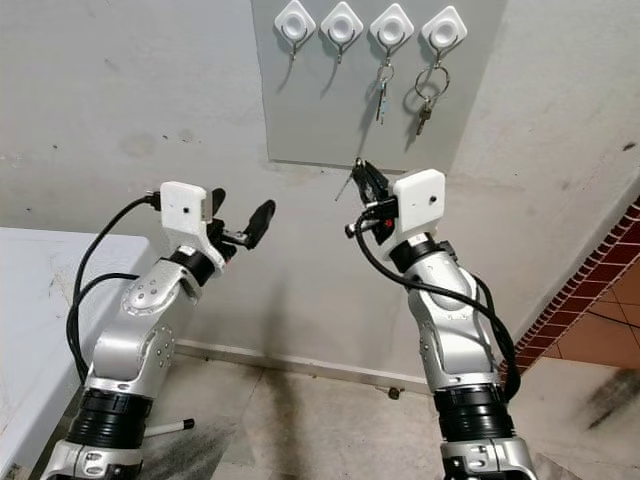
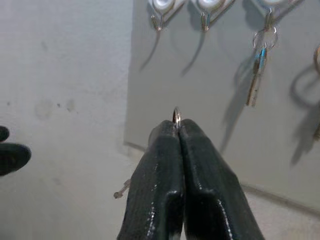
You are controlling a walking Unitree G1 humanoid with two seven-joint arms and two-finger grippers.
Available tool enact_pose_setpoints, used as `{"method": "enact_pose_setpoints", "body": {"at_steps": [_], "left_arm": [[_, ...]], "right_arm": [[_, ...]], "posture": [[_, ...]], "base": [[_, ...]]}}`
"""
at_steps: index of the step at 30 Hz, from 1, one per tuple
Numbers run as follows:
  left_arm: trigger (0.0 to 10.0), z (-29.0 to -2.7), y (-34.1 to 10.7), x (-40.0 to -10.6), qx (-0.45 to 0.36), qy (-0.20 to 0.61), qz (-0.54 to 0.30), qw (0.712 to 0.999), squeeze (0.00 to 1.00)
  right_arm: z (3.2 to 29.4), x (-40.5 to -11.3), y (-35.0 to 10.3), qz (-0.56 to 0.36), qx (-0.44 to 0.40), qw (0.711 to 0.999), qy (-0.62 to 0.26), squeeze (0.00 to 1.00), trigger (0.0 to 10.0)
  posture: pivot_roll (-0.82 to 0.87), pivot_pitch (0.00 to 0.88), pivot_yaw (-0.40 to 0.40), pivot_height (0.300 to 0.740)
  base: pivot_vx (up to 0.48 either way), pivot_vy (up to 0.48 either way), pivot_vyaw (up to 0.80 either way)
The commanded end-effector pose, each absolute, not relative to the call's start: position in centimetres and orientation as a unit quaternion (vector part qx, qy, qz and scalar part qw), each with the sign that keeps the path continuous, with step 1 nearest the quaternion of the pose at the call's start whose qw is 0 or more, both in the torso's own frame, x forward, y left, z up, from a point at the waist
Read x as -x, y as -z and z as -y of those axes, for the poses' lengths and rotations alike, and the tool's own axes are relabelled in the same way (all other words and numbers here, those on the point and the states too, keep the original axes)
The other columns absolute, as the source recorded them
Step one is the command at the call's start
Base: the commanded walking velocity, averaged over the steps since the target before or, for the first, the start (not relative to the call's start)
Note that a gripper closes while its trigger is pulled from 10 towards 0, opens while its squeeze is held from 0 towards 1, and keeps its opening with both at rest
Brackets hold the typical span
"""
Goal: Hang keys on a hook
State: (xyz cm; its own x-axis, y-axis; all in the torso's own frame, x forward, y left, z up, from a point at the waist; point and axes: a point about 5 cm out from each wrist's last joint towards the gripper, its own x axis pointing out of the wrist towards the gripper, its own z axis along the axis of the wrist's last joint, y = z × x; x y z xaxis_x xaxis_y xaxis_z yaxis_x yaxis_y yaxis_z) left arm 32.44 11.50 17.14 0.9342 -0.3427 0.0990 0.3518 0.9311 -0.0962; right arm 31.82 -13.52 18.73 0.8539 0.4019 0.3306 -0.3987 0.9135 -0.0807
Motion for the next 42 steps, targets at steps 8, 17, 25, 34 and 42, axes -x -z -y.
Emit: {"method": "enact_pose_setpoints", "body": {"at_steps": [8, 17, 25, 34, 42], "left_arm": [[10.0, -13.8, -17.1, -29.8, 0.093, 0.126, 0.078, 0.985, 0.00], [10.0, -15.3, -16.3, -28.4, 0.100, 0.085, 0.074, 0.989, 0.00], [10.0, -15.5, -16.3, -28.2, 0.100, 0.080, 0.074, 0.989, 0.00], [10.0, -15.4, -16.2, -28.3, 0.103, 0.080, 0.070, 0.989, 0.00], [10.0, -15.1, -16.4, -28.4, 0.100, 0.074, 0.072, 0.990, 0.00]], "right_arm": [[15.1, -28.9, -17.8, 0.163, -0.027, 0.971, -0.175, 0.00, 10.0], [15.8, -27.6, -18.1, 0.164, -0.037, 0.975, -0.149, 0.00, 10.0], [15.8, -27.4, -18.1, 0.158, -0.036, 0.975, -0.152, 0.00, 10.0], [15.8, -27.3, -18.2, 0.153, -0.034, 0.976, -0.153, 0.00, 10.0], [15.7, -27.4, -18.1, 0.147, -0.028, 0.975, -0.164, 0.00, 10.0]], "posture": [[0.01, 0.009, -0.009, 0.740], [0.03, 0.000, -0.013, 0.740], [0.03, 0.000, -0.016, 0.740], [0.03, 0.000, -0.017, 0.740], [0.03, 0.000, -0.019, 0.740]], "base": [[0.000, 0.000, 0.00], [0.030, 0.000, 0.00], [0.285, 0.000, 0.00], [0.296, 0.000, 0.00], [0.073, 0.000, 0.00]]}}
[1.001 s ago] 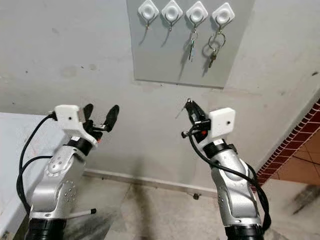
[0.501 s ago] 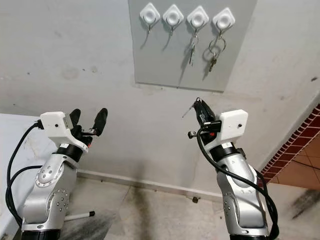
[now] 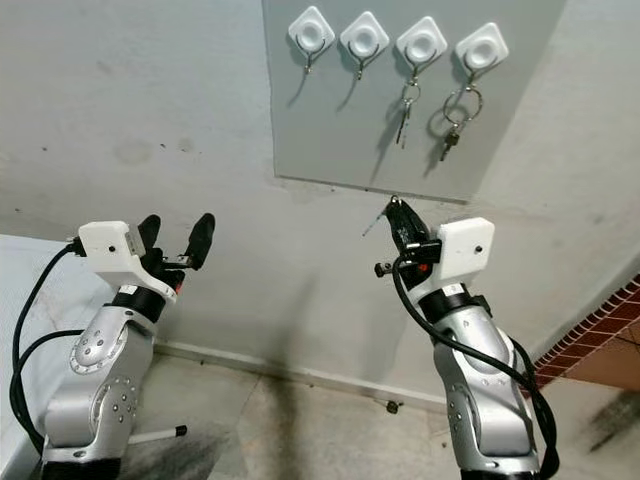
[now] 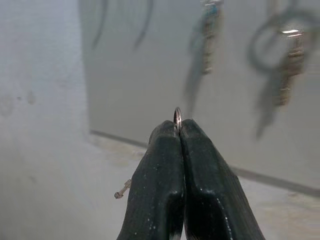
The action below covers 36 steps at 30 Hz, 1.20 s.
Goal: Hang keys on a hook
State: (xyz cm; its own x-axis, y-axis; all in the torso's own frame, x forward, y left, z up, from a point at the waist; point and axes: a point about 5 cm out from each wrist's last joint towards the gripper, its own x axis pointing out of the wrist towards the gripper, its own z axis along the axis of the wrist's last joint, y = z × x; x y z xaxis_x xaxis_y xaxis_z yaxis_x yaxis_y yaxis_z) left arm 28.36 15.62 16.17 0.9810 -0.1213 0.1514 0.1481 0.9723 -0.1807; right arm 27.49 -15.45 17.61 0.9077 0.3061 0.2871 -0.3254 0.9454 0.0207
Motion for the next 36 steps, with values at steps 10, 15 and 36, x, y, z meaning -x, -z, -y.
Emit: {"method": "enact_pose_setpoints", "body": {"at_steps": [10, 15, 36], "left_arm": [[10.0, -15.1, -16.6, -28.4, 0.098, 0.074, 0.079, 0.989, 0.00], [10.0, -14.9, -16.7, -28.5, 0.101, 0.078, 0.078, 0.989, 0.00], [10.0, -12.5, -18.7, -29.6, 0.055, 0.165, 0.097, 0.980, 0.00]], "right_arm": [[15.5, -27.7, -18.2, 0.144, -0.021, 0.973, -0.178, 0.00, 10.0], [15.3, -27.9, -18.3, 0.144, -0.020, 0.972, -0.186, 0.00, 10.0], [13.2, -29.1, -19.7, 0.162, -0.020, 0.954, -0.251, 0.00, 10.0]], "posture": [[0.03, 0.000, -0.031, 0.740], [0.04, 0.000, -0.035, 0.740], [0.04, 0.001, -0.035, 0.740]], "base": [[0.000, 0.000, 0.00], [0.000, 0.000, 0.00], [0.000, 0.000, 0.00]]}}
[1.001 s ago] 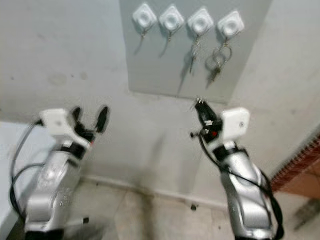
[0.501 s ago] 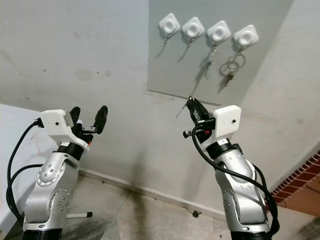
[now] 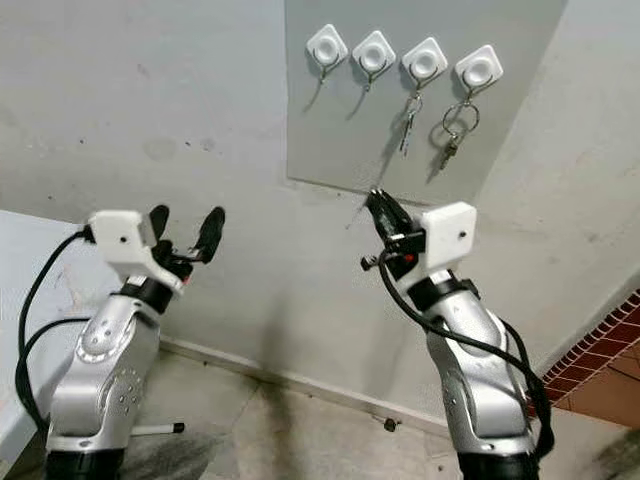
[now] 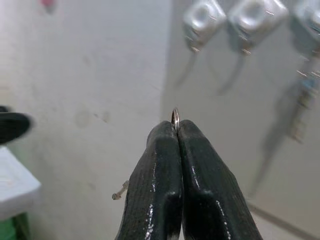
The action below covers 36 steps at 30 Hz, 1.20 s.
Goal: Hang keys on a hook
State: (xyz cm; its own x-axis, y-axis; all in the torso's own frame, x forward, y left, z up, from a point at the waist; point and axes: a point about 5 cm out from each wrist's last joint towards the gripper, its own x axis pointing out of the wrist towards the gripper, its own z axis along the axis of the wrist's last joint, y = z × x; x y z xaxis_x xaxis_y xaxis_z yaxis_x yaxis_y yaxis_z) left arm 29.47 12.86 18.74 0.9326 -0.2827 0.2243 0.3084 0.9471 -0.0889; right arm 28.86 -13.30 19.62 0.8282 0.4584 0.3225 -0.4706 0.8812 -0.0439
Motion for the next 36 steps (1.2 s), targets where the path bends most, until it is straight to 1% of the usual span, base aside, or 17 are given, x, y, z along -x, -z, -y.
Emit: {"method": "enact_pose_setpoints", "body": {"at_steps": [1, 7, 14, 25, 36], "left_arm": [[10.0, -12.0, -19.1, -29.8, 0.057, 0.183, 0.098, 0.977, 0.00], [10.0, -10.9, -20.4, -30.3, 0.051, 0.219, 0.112, 0.968, 0.00], [10.0, -10.0, -21.3, -30.6, 0.048, 0.245, 0.119, 0.961, 0.00], [10.0, -8.6, -22.8, -30.9, 0.040, 0.281, 0.133, 0.950, 0.00], [10.0, -8.0, -23.5, -30.9, 0.039, 0.298, 0.138, 0.944, 0.00]], "right_arm": [[12.8, -29.4, -20.0, 0.168, -0.017, 0.950, -0.263, 0.00, 10.0], [11.9, -30.8, -21.6, 0.193, -0.013, 0.941, -0.279, 0.00, 10.0], [11.8, -32.1, -22.4, 0.208, -0.013, 0.941, -0.268, 0.00, 10.0], [13.0, -35.3, -23.1, 0.214, -0.010, 0.954, -0.209, 0.00, 10.0], [14.0, -37.0, -24.2, 0.236, -0.008, 0.958, -0.163, 0.00, 10.0]], "posture": [[0.03, 0.006, -0.035, 0.740], [0.03, 0.017, -0.036, 0.740], [0.03, 0.025, -0.038, 0.740], [0.03, 0.040, -0.027, 0.740], [0.04, 0.038, -0.022, 0.740]], "base": [[0.000, 0.000, 0.00], [0.000, 0.000, 0.00], [0.000, 0.000, 0.00], [0.000, 0.000, 0.00], [0.000, 0.000, 0.00]]}}
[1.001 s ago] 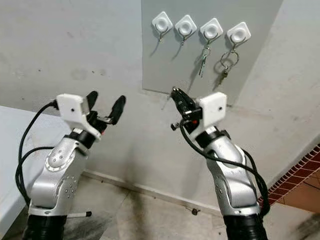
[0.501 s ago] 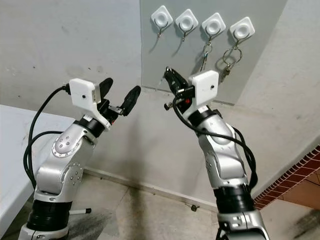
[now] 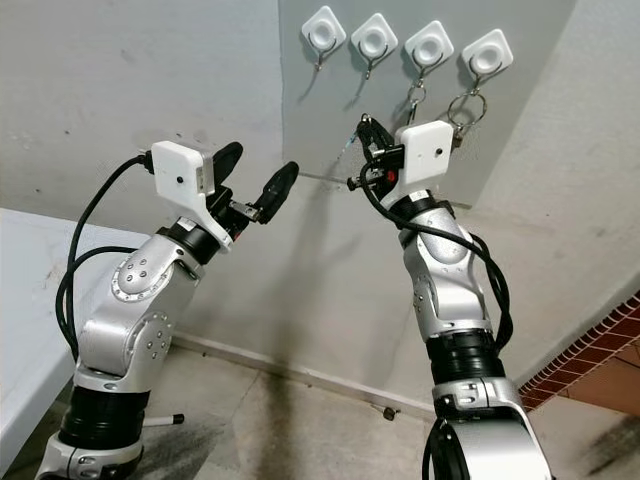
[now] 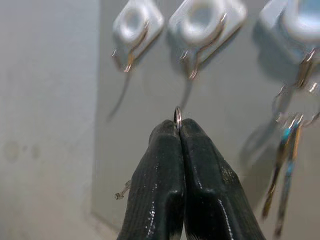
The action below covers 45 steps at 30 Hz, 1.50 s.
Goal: Hang keys on a hook
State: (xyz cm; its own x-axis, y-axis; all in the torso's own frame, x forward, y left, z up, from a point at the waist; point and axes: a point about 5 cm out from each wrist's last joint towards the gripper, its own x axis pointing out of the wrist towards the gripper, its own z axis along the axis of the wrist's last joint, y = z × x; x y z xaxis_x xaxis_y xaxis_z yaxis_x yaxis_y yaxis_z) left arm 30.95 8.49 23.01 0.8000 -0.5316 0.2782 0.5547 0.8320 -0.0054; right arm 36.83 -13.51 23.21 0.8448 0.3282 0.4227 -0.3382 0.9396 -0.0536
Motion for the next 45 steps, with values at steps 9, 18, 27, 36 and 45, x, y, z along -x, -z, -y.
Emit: {"method": "enact_pose_setpoints", "body": {"at_steps": [9, 18, 27, 36, 45], "left_arm": [[10.0, -7.5, -23.8, -30.5, 0.043, 0.310, 0.140, 0.939, 0.00], [10.0, -7.4, -23.7, -30.4, 0.047, 0.312, 0.137, 0.939, 0.00], [10.0, -7.6, -23.9, -30.4, 0.057, 0.307, 0.135, 0.940, 0.00], [10.0, -7.7, -23.9, -30.3, 0.067, 0.301, 0.131, 0.942, 0.00], [10.0, -7.6, -23.9, -30.3, 0.072, 0.301, 0.130, 0.942, 0.00]], "right_arm": [[13.9, -37.9, -26.4, 0.273, -0.006, 0.950, -0.154, 0.00, 10.0], [13.5, -38.1, -27.2, 0.288, 0.007, 0.943, -0.165, 0.00, 10.0], [13.5, -38.3, -27.2, 0.290, 0.067, 0.936, -0.187, 0.00, 10.0], [14.2, -38.6, -27.6, 0.286, 0.127, 0.930, -0.194, 0.00, 10.0], [14.6, -39.0, -28.0, 0.287, 0.117, 0.933, -0.184, 0.00, 10.0]], "posture": [[0.04, 0.039, -0.017, 0.740], [0.04, 0.042, -0.019, 0.740], [0.04, 0.054, -0.025, 0.740], [0.04, 0.062, -0.028, 0.740], [0.04, 0.064, -0.029, 0.740]], "base": [[0.000, 0.000, 0.00], [0.000, 0.000, 0.00], [0.000, 0.000, 0.00], [0.000, 0.000, 0.00], [0.000, 0.000, 0.00]]}}
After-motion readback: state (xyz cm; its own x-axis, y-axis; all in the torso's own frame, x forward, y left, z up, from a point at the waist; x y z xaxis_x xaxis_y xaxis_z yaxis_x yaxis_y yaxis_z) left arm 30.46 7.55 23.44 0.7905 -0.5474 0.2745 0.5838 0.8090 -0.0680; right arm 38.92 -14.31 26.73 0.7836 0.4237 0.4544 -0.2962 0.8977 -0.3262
